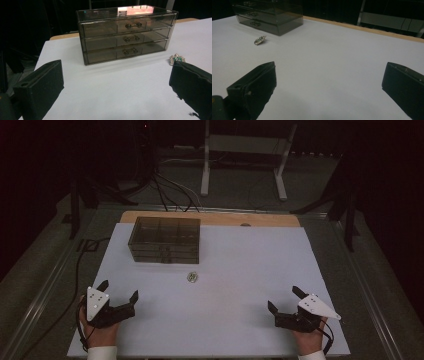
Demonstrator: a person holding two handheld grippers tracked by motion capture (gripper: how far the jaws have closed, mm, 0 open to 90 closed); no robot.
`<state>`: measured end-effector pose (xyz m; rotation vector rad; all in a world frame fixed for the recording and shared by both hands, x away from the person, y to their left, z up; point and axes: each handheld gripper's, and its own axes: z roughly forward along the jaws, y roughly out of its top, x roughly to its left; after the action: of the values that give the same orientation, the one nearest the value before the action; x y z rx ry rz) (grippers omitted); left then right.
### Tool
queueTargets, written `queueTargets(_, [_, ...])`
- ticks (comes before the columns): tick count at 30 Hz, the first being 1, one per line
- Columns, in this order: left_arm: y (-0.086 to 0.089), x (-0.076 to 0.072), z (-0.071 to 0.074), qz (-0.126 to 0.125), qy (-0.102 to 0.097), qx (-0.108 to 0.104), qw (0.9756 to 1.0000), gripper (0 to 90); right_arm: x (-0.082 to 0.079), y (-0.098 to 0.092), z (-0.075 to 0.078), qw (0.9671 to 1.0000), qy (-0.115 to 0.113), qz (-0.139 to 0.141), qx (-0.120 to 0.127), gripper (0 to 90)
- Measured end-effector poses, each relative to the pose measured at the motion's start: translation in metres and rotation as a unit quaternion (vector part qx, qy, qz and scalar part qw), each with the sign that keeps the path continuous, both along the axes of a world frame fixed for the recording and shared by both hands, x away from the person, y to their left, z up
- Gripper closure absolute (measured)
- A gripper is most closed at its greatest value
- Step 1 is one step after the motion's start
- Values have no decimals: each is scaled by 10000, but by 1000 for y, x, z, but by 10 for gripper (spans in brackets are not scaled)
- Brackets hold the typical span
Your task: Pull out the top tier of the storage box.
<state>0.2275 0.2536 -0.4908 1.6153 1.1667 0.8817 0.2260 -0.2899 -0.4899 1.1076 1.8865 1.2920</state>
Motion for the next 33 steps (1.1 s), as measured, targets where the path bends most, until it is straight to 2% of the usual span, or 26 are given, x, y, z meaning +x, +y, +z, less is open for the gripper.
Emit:
queueTargets(3, [2, 2, 2, -81, -67, -312, 9995, 7, -1, 0, 0, 10000, -16, -27, 3, 0])
queueTargets(7, [3, 5, 11, 47, -191, -303, 9993, 7, -2, -1, -1, 10000, -27, -72, -21, 0])
queueTargets(12, [5, 8, 22, 178, -81, -329, 9993, 6, -2, -2, -1, 9999, -38, -95, 4, 0])
queueTargets(15, [4, 11, 26, 213, -103, -361, 9991, 6, -1, -2, -1, 9999, -64, -139, -12, 0])
queueTargets(17, [2, 13, 28, 242, -115, -311, 9992, 6, 0, -2, -1, 9999, -55, -151, 28, 0])
queueTargets(22, [-3, 19, 31, 201, -124, -232, 9995, 6, -1, -1, -1, 9999, -65, -142, 6, 0])
queueTargets(33, [-13, 32, 32, 199, -107, -224, 9995, 6, -2, -1, -1, 9999, -75, -144, 10, 0])
